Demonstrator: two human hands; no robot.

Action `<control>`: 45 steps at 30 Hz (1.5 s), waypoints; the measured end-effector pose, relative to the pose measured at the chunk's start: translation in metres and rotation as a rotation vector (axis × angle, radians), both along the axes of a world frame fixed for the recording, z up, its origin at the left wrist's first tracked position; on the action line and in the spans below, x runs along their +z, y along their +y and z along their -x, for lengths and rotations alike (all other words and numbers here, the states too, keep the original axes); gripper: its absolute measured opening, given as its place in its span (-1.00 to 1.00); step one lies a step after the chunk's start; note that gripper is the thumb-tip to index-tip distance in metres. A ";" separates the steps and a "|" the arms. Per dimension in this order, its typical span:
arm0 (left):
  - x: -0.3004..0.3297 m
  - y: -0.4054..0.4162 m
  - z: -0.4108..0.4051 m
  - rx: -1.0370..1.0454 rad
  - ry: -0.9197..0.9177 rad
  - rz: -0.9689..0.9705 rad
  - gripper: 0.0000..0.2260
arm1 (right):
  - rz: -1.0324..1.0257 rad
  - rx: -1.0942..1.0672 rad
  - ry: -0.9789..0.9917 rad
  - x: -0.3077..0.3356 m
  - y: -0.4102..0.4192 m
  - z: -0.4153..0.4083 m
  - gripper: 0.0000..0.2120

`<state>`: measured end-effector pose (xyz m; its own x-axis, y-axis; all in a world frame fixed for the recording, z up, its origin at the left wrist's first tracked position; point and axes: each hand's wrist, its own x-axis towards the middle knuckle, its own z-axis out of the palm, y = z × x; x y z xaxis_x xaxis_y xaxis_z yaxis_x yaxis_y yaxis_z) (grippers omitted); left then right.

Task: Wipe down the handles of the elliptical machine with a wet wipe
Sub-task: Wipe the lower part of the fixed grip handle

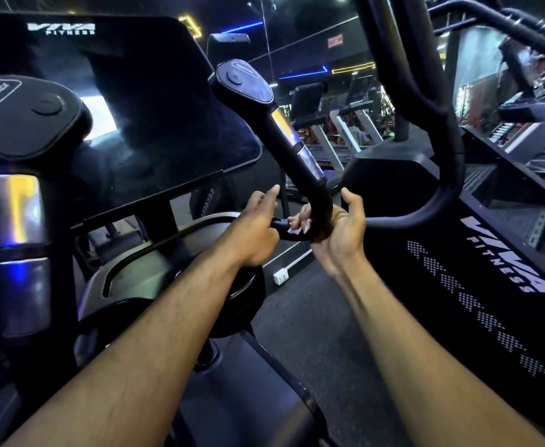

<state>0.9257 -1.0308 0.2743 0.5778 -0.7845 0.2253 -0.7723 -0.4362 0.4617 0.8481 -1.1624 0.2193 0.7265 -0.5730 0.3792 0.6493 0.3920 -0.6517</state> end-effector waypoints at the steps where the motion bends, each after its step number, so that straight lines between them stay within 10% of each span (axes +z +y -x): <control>1: -0.001 0.000 -0.001 -0.003 0.000 0.001 -0.23 | 0.035 0.017 0.004 -0.001 -0.003 0.001 -0.28; 20: 0.001 0.000 0.000 0.019 0.023 0.008 -0.24 | -0.354 -0.019 -0.069 -0.020 0.038 -0.027 -0.27; 33: 0.003 0.002 0.004 0.026 0.030 0.002 -0.28 | 0.483 -0.388 0.357 0.054 0.011 0.032 -0.32; 39: 0.004 0.003 0.003 0.002 0.020 0.009 -0.14 | 0.544 -0.038 0.243 0.062 -0.007 0.030 -0.01; 45: 0.003 0.002 0.004 0.021 0.025 0.009 -0.26 | 0.181 -0.178 -0.012 -0.001 0.008 0.017 -0.47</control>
